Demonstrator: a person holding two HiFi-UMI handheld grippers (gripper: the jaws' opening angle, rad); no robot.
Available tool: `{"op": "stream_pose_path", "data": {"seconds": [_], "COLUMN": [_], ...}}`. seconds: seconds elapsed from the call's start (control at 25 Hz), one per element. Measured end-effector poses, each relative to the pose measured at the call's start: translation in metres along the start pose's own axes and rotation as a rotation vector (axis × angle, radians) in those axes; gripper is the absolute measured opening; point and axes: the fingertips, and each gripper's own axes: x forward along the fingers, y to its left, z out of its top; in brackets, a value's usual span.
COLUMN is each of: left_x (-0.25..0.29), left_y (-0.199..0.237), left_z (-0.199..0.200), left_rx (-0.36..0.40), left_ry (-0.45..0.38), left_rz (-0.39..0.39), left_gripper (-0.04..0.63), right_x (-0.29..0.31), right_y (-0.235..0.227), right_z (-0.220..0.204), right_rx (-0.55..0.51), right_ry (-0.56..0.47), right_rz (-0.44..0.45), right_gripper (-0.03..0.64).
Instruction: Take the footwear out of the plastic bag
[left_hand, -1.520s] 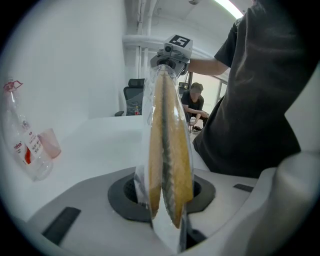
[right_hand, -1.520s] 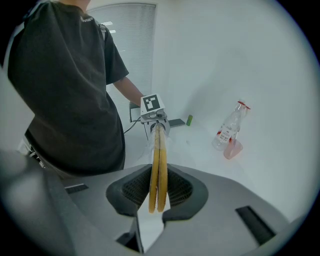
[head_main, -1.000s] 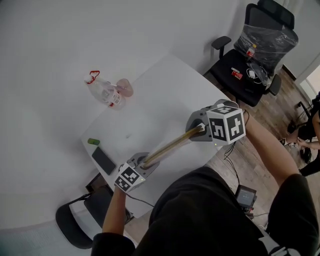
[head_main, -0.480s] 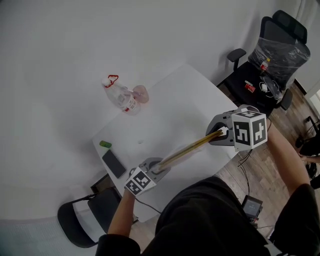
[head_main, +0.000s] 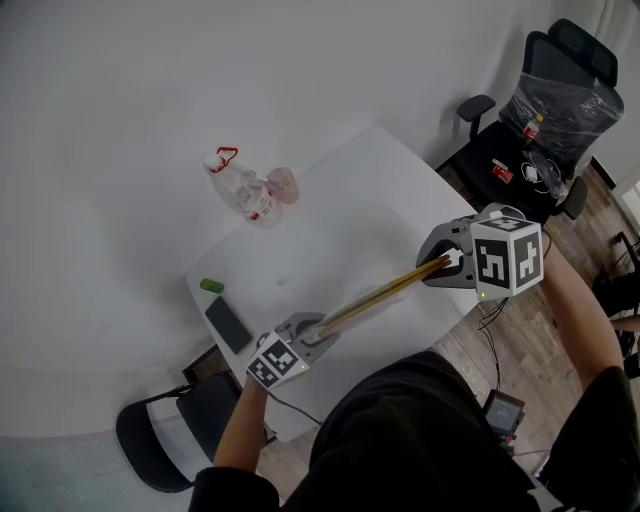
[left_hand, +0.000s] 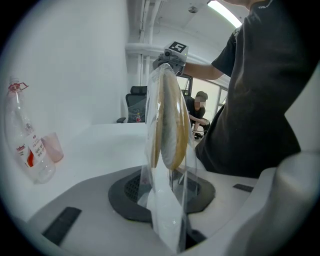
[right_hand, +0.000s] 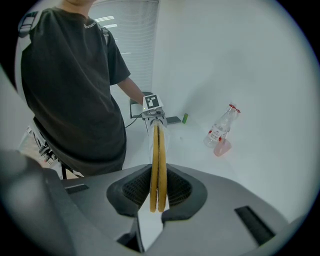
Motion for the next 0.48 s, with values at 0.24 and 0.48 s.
{"op": "stream_pose_path", "data": {"seconds": [0.24,0.48], "left_x": [-0.009,-0.008], "left_y": [0.013,0.011], "left_z": [-0.006,-0.002], "left_rx": [-0.019,-0.013], "left_ry": [-0.004,-0.007], "left_rz": [0.053,0.057], "left_gripper": [0.048,0.046], "right_x": [-0.01,-0.011], "right_y": [-0.008,-0.006], "right_z": [-0.009,-0.009], "right_rx": [0.002,-0.014], "right_ry": [0.026,0.019], "right_rz": [-0.024,-0.025], "right_gripper": [0.069,0.069]}}
